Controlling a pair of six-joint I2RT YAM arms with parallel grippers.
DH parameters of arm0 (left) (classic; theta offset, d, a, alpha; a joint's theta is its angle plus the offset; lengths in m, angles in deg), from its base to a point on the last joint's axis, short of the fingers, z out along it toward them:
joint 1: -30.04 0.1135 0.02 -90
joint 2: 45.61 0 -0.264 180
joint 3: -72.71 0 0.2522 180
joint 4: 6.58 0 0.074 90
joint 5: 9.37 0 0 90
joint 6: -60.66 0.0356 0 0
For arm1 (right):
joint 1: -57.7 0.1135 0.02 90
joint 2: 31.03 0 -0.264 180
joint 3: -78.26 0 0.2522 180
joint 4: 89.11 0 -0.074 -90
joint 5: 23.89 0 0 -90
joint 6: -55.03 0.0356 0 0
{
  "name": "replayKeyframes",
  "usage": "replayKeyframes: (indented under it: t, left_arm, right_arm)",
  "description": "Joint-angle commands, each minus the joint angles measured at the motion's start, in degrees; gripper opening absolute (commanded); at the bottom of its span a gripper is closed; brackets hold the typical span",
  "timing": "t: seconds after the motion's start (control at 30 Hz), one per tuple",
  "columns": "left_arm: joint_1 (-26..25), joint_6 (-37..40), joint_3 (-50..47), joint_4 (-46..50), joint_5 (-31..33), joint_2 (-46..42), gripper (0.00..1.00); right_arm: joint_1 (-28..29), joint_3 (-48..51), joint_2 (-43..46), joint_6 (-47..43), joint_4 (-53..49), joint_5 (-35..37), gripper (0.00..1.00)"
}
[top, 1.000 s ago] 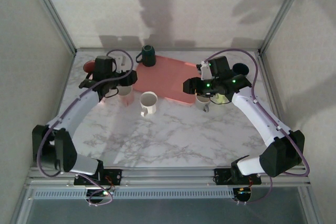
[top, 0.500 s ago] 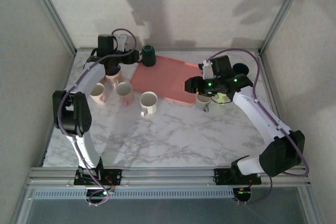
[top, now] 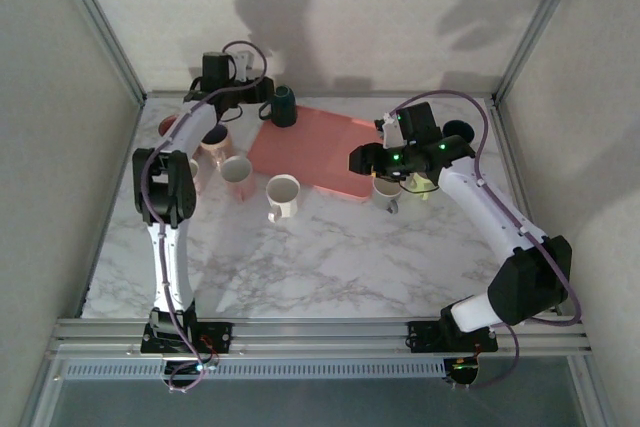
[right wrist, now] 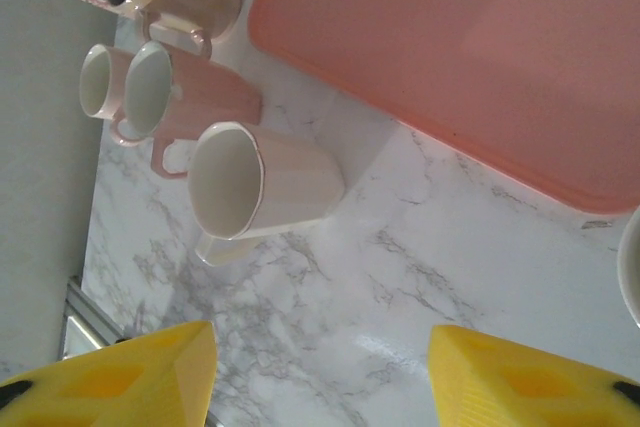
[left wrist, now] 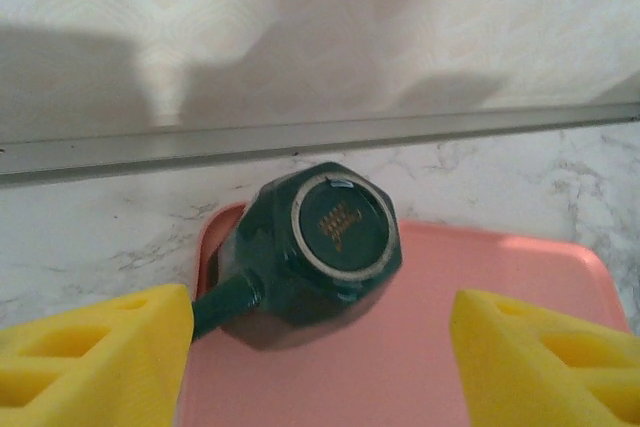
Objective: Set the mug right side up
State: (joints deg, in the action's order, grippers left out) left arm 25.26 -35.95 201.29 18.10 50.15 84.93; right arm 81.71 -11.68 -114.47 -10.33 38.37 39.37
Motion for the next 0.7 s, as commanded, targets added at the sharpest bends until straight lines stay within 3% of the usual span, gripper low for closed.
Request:
replayKeyframes:
  t: [0.0,0.17,0.67]
  left_arm:
    - [0.0,-3.6,5.4,-0.6,-0.9,4.4,0.67]
    - [-0.2,-5.0,10.5,0.5,-0.6,9.5,0.64]
    - [-1.4,-2.7,11.3,-0.6,-0.5,14.6,0.62]
  right_arm:
    - [-0.6,-1.9,-0.9,-0.5,0.2,-1.5,0.59]
    - [-0.8,-1.5,-1.2,-0.3,0.3,-1.9,0.59]
    - [-1.2,-1.8,-1.7,0.6,0.0,-3.2,0.59]
